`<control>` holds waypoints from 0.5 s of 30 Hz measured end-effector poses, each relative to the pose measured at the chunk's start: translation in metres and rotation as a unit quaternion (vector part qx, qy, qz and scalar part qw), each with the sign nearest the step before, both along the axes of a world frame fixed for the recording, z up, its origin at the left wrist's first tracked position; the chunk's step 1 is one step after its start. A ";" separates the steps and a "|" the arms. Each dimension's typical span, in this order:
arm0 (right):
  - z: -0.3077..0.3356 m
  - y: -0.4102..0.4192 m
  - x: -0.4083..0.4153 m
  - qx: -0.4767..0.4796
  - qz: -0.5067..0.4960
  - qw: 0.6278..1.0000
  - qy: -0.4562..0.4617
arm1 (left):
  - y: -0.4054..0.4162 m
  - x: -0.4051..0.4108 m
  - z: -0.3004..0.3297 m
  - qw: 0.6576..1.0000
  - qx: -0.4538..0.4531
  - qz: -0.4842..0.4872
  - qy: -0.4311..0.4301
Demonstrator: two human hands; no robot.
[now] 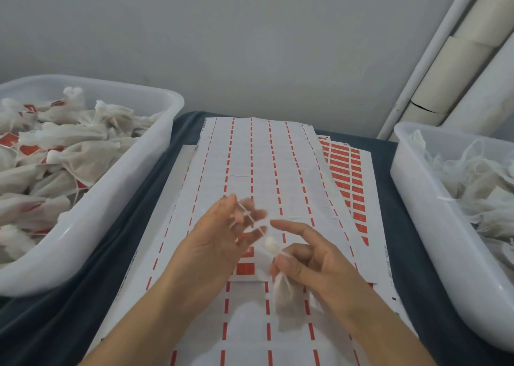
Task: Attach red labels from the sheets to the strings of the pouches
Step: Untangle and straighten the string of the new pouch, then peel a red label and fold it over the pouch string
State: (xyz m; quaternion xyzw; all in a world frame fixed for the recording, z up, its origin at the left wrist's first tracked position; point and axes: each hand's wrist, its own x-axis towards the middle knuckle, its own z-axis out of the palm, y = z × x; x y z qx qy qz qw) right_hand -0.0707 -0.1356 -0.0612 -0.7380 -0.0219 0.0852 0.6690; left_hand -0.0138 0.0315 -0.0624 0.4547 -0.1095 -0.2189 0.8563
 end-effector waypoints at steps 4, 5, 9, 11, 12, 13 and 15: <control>0.000 -0.009 0.003 -0.014 -0.118 0.992 -0.053 | -0.001 -0.005 -0.001 0.999 -0.033 -0.030 -0.007; -0.001 -0.013 0.005 -0.075 -0.178 0.978 -0.075 | 0.001 -0.004 0.000 1.000 -0.023 -0.002 -0.012; -0.007 -0.046 0.010 -0.405 -0.342 0.847 -0.044 | 0.007 0.005 0.000 0.954 0.203 0.177 -0.129; -0.011 -0.060 0.011 -0.465 -0.325 0.824 0.017 | 0.004 0.007 -0.001 0.885 0.340 0.239 -0.211; -0.013 -0.065 0.011 -0.466 -0.310 0.828 0.037 | 0.003 0.008 -0.003 0.839 0.419 0.237 -0.254; -0.015 -0.068 0.012 -0.447 -0.298 0.842 0.053 | 0.000 0.009 -0.007 0.791 0.494 0.212 -0.290; -0.014 -0.069 0.014 -0.377 -0.300 0.874 0.069 | -0.002 0.009 -0.014 0.709 0.607 0.127 -0.336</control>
